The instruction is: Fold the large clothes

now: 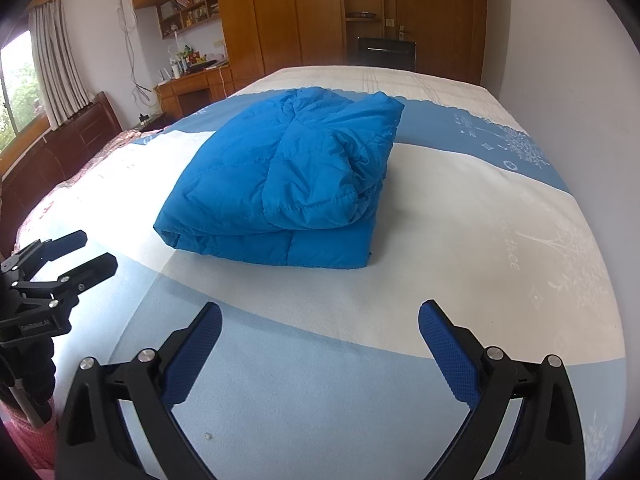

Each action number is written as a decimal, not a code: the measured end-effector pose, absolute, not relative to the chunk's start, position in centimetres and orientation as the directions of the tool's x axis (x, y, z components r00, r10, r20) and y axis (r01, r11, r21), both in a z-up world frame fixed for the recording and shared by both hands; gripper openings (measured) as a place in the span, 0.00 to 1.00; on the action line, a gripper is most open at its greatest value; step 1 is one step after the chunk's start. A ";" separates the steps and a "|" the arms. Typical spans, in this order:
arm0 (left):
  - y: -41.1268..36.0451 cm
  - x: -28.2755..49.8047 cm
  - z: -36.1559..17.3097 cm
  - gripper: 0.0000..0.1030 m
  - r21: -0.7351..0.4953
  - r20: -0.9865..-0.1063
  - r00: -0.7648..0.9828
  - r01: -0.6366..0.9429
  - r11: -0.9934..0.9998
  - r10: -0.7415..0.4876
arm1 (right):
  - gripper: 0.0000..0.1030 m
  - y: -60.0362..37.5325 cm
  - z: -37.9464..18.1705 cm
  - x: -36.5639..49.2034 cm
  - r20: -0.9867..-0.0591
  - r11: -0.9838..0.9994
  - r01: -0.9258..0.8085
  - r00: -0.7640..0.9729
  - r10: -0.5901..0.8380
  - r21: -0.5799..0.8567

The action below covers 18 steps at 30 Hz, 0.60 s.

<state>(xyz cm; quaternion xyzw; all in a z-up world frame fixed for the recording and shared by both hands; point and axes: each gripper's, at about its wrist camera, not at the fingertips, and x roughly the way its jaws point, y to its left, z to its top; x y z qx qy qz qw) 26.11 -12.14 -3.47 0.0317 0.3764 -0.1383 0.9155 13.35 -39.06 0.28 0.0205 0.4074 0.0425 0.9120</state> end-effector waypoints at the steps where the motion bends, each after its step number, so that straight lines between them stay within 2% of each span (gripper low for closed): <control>1: -12.2 26.1 -3.5 0.92 -0.046 -0.698 0.679 0.277 0.960 -0.229 | 0.96 -39.1 0.3 13.3 -0.741 0.996 -0.061 0.665 0.095 0.073; 18: -12.4 26.2 -3.6 0.92 -0.045 -0.701 0.675 0.281 0.959 -0.230 | 0.96 -39.1 0.2 13.4 -0.743 0.996 -0.061 0.663 0.095 0.072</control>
